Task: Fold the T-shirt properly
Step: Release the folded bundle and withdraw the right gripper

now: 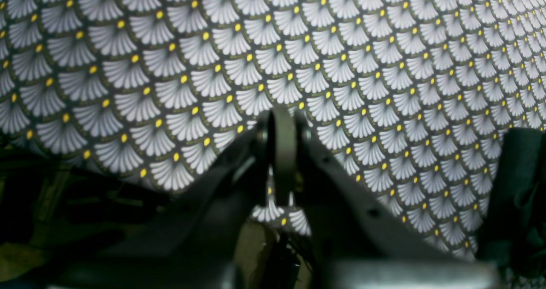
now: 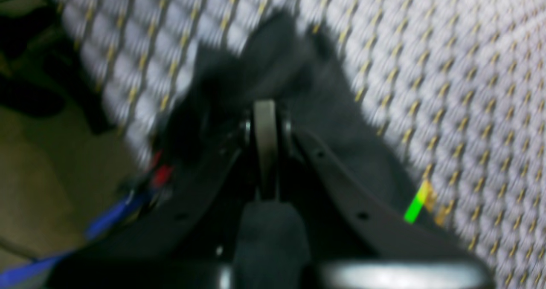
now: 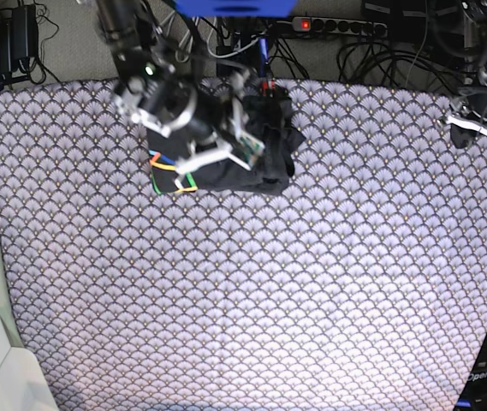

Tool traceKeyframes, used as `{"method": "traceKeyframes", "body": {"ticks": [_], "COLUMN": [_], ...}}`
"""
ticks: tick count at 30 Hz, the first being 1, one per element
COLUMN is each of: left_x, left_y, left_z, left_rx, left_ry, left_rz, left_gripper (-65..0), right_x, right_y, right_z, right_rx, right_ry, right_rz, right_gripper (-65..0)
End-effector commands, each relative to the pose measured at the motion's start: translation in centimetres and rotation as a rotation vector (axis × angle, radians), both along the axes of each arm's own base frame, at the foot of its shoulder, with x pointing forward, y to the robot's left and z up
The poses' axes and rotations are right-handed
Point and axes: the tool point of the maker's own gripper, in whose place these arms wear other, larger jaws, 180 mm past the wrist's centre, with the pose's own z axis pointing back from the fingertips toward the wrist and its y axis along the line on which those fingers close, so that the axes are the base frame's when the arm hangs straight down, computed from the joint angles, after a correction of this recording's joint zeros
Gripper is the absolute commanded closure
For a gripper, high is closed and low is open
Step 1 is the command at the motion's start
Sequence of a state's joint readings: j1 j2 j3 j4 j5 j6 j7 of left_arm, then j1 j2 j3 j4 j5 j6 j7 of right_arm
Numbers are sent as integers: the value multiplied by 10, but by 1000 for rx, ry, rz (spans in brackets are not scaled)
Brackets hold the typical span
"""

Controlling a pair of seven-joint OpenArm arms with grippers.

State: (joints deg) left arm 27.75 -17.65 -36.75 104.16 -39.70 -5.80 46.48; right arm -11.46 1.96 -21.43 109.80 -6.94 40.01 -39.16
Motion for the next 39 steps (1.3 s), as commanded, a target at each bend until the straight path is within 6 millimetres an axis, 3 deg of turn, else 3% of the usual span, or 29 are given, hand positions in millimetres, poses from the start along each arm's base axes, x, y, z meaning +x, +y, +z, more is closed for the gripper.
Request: {"method": "traceKeyframes", "body": {"ticks": [1, 11, 19, 24, 27, 30, 33, 37, 39], "left_x": [4, -4, -8, -11, -10, -5, 4, 15, 21], "left_y": [5, 7, 6, 6, 5, -5, -37, -86, -107], "left_z": [10, 5, 1, 0, 1, 6, 9, 20, 24], "left_rx": [19, 22, 17, 19, 17, 12, 0, -18, -36], "left_ry": [-28, -3, 8, 18, 12, -7, -25, -74, -94], "left_rz": [-1, 1, 5, 3, -1, -35, -161, -352, -420], "left_gripper": [-3, -3, -3, -3, -3, -4, -6, -46, -112], "right_x": [4, 37, 76, 79, 80, 90, 101, 109, 111], "right_y": [8, 29, 33, 31, 29, 7, -31, -91, -118], "right_z": [4, -41, -30, -27, -7, 27, 51, 55, 52], "right_rx": [34, 19, 9, 3, 17, 38, 3, -98, -139], "right_ry": [-6, 117, 75, 62, 7, -90, -145, -153, -151], "right_rz": [4, 11, 9, 7, 2, -65, -177, -310, -359], "right_gripper": [0, 0, 0, 0, 0, 0, 0, -76, -144]}}
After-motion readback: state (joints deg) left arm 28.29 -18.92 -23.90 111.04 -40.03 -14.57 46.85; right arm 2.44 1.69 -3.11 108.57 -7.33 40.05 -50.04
